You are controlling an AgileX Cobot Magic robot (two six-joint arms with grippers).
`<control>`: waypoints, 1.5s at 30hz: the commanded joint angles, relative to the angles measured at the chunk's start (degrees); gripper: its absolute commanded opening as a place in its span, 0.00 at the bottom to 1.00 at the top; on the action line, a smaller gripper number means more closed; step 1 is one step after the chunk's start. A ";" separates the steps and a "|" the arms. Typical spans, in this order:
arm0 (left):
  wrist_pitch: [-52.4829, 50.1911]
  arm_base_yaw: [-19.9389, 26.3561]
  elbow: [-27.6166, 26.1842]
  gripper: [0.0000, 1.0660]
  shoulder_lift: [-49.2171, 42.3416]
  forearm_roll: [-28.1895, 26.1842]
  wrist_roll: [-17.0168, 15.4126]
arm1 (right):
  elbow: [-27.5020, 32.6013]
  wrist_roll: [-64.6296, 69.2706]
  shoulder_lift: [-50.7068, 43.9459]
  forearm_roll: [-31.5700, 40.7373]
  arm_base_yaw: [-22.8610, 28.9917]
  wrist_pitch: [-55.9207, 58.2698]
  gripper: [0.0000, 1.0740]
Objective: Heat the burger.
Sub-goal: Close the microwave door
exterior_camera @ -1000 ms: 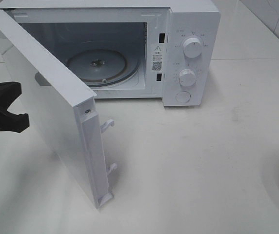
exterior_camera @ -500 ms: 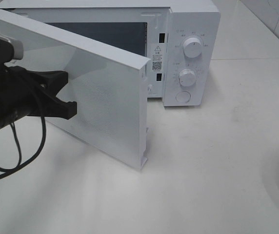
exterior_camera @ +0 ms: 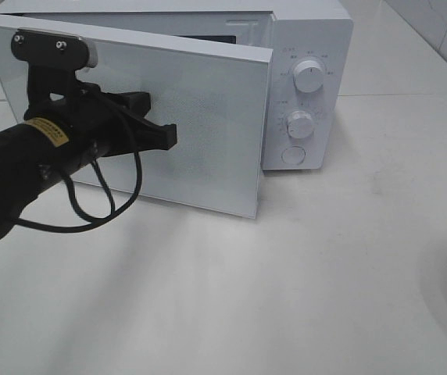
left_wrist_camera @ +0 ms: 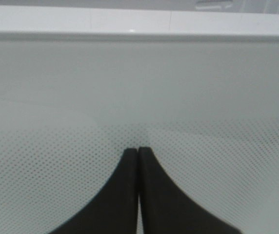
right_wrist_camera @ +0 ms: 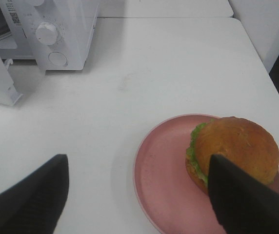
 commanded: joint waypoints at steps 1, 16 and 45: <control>-0.69 -0.63 -2.58 0.00 1.49 -1.66 0.34 | 0.11 -0.92 -1.78 0.17 -0.17 0.23 0.71; 2.35 -0.63 -16.21 0.00 10.31 -6.36 2.81 | 0.11 -0.92 -1.78 0.17 -0.17 0.23 0.71; 17.19 -7.85 -17.82 0.00 6.47 -13.06 15.87 | 0.11 -0.92 -1.78 0.17 -0.17 0.23 0.71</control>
